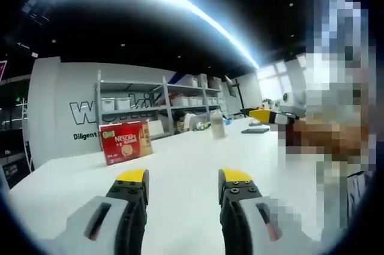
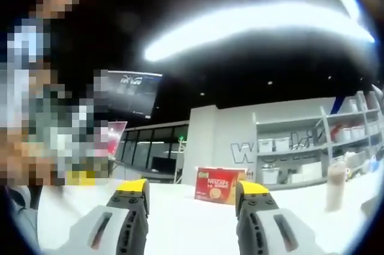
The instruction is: Tear open the coffee pouch, take out the coffee, and pour the coffee from the pouch into the cup
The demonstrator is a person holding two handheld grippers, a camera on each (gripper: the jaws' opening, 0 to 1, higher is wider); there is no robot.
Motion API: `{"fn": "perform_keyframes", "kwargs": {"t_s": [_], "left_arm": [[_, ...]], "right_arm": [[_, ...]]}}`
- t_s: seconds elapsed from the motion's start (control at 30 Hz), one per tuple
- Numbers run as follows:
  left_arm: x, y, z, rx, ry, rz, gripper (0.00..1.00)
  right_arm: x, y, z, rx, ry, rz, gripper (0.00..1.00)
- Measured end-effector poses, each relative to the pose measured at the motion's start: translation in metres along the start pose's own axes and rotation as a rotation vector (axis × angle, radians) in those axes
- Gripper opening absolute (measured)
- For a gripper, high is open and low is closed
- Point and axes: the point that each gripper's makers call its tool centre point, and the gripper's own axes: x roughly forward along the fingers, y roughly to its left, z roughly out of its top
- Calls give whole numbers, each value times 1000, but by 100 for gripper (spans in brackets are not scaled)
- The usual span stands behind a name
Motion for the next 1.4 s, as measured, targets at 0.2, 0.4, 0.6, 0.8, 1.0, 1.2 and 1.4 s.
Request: {"fn": "perform_keyframes", "kwargs": {"t_s": [0.2, 0.4, 0.6, 0.8, 1.0, 1.2, 1.4], "left_arm": [[0, 4, -2, -9, 0, -3, 49], [0, 4, 0, -15, -6, 5, 49], [-1, 3, 1, -29, -11, 2, 49], [-2, 3, 0, -35, -15, 2, 49], [-3, 1, 1, -39, -17, 5, 49], [-4, 1, 1, -44, -16, 8, 49], [-5, 0, 2, -53, -20, 10, 49]], "right_arm": [[0, -2, -2, 6, 6, -6, 58], [0, -3, -4, -2, 17, -17, 58], [1, -1, -8, -15, 41, -13, 58], [0, -1, -9, -19, 46, -16, 58], [0, 1, -11, -22, 58, -13, 57], [-1, 0, -11, -24, 62, -20, 56], [-1, 3, -16, -27, 86, -8, 56]]}}
